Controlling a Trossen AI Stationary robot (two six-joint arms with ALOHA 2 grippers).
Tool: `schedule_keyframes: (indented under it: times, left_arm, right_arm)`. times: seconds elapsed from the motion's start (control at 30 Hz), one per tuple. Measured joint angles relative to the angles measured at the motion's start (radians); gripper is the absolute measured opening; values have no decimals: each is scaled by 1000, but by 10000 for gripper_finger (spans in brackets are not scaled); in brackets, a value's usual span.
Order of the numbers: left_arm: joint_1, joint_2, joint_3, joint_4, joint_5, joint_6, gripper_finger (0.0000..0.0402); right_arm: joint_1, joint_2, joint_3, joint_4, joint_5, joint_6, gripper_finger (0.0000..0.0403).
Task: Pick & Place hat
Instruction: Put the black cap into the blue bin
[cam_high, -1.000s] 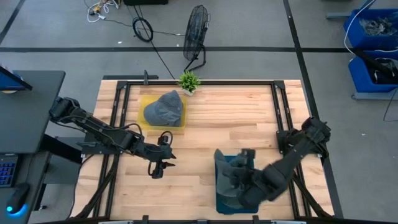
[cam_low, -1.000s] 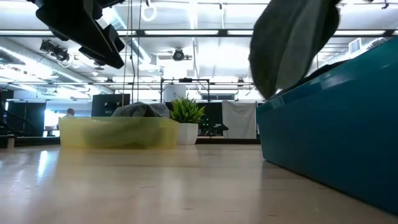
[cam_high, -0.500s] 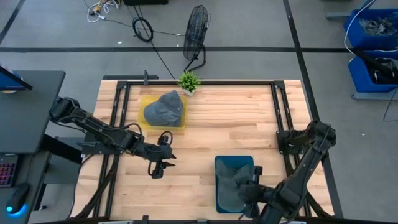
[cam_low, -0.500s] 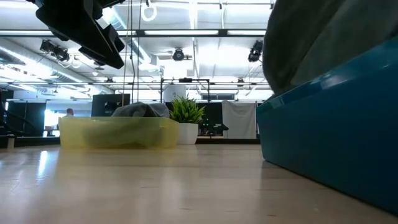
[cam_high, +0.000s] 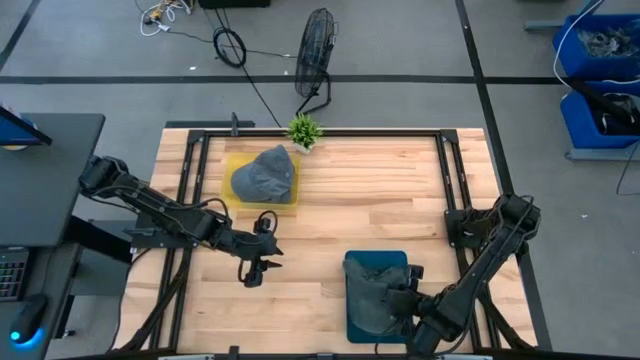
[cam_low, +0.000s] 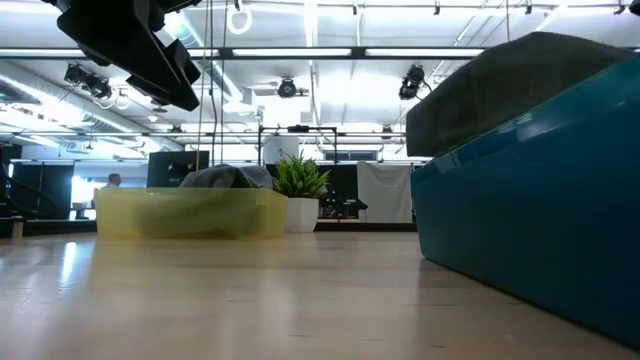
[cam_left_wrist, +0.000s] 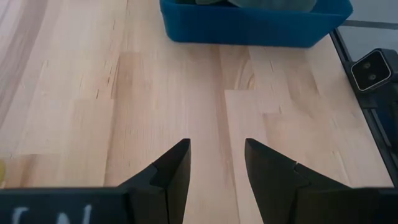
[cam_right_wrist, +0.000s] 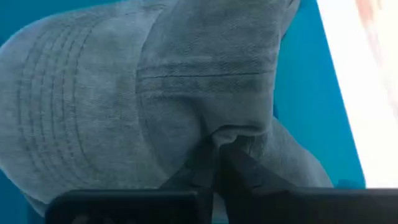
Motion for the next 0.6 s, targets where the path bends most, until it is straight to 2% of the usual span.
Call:
schedule_keyframes:
  times: [0.2,0.43,0.6]
  left_arm:
    - [0,0,0,0,0,0,156]
    - [0,0,0,1,0,0,156]
    - [0,0,0,1,0,0,156]
  right_arm:
    - [0,0,58,-18,-25,-3,59]
    - [0,1,179,-156,-30,-3,96]
    - [-1,1,243,-186,-28,-6,121]
